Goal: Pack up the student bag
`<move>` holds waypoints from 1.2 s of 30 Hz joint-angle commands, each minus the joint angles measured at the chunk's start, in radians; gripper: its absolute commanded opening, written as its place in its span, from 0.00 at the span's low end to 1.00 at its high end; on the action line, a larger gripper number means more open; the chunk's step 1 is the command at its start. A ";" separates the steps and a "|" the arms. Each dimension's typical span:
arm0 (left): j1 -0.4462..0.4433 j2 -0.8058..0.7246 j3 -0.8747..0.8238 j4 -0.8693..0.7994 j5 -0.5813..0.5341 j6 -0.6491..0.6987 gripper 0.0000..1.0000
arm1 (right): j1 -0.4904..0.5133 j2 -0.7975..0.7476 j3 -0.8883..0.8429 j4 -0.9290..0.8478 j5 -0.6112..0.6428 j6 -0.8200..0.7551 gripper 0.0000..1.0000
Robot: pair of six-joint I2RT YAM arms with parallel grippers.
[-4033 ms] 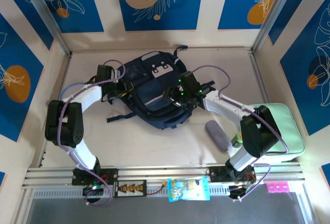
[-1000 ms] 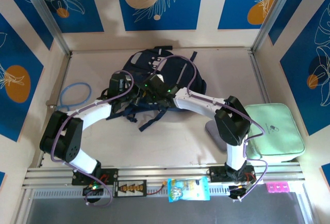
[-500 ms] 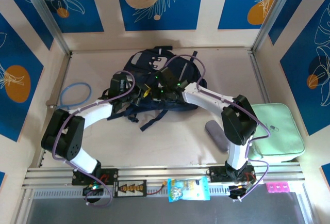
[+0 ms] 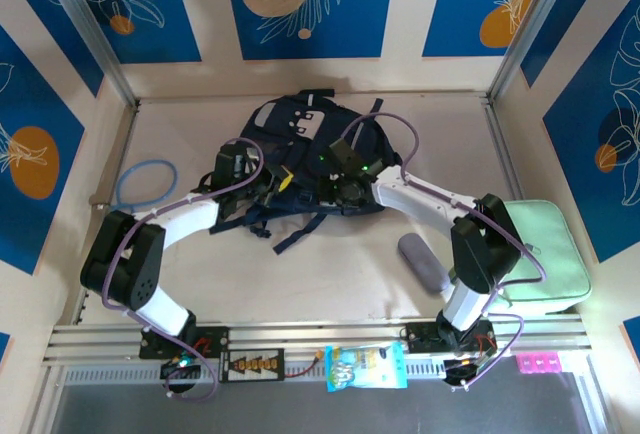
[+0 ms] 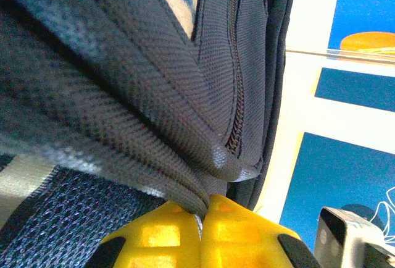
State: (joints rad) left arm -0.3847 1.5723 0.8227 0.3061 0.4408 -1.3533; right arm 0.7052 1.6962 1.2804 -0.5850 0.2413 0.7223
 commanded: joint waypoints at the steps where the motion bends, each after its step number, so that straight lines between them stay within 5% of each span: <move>1: 0.020 -0.037 -0.004 0.031 -0.001 0.035 0.00 | -0.014 -0.015 -0.022 -0.100 0.079 -0.028 0.09; 10: 0.020 -0.029 0.003 0.042 0.014 0.024 0.00 | 0.002 0.046 0.032 -0.016 0.064 -0.096 0.23; 19: 0.020 -0.027 0.008 0.051 0.019 0.017 0.00 | 0.011 0.067 0.035 -0.008 0.041 -0.111 0.23; 25: 0.034 -0.026 0.006 0.035 0.008 0.034 0.00 | 0.005 0.025 0.011 -0.018 0.114 -0.085 0.07; 36: 0.125 -0.037 -0.011 -0.048 0.023 0.141 0.00 | -0.171 -0.159 -0.222 0.072 0.058 -0.016 0.05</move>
State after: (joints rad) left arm -0.3069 1.5723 0.8162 0.2775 0.4931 -1.2823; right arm 0.5720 1.5810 1.0832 -0.4973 0.2806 0.6807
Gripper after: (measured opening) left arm 0.045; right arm 0.060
